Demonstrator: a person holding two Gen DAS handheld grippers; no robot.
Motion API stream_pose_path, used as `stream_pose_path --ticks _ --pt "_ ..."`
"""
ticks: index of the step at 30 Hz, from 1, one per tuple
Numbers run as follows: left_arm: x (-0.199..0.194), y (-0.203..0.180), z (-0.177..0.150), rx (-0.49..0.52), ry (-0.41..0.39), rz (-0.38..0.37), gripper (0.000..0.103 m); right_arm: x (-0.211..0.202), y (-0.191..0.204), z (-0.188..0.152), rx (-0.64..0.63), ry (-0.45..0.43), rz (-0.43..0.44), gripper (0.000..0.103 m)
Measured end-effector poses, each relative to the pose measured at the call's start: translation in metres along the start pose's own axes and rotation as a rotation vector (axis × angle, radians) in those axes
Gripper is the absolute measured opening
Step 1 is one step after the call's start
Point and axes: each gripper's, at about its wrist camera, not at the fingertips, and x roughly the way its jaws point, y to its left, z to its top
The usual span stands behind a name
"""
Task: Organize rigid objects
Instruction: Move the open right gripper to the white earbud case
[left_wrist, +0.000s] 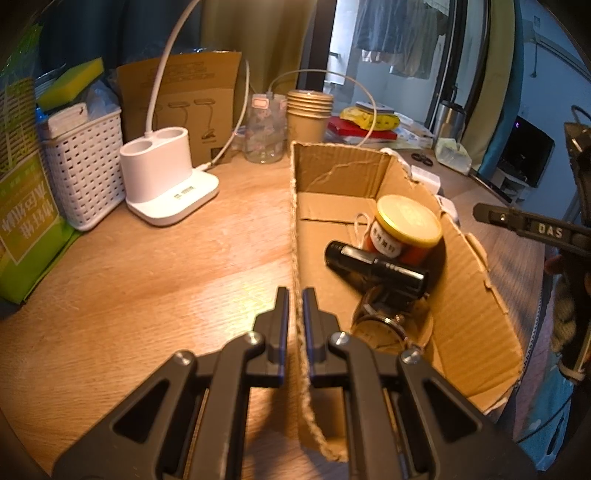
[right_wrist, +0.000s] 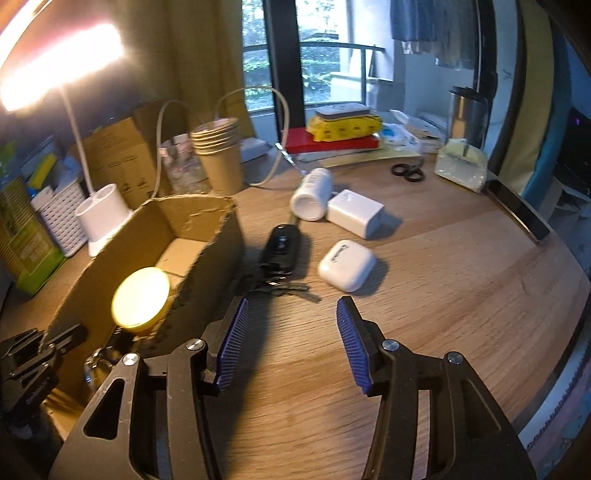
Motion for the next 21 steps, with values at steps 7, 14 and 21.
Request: stream_pose_path --ticks 7,14,21 --pt "0.0 -0.001 0.0 0.002 0.003 0.004 0.007 0.018 -0.017 0.004 0.017 -0.001 -0.05 0.065" --pt "0.0 -0.001 0.0 0.002 0.002 0.004 0.007 0.038 -0.027 0.012 0.04 0.002 -0.078 0.066" --pt "0.0 -0.002 -0.001 0.011 -0.004 0.006 0.007 0.058 -0.028 0.022 0.036 0.02 -0.09 0.066"
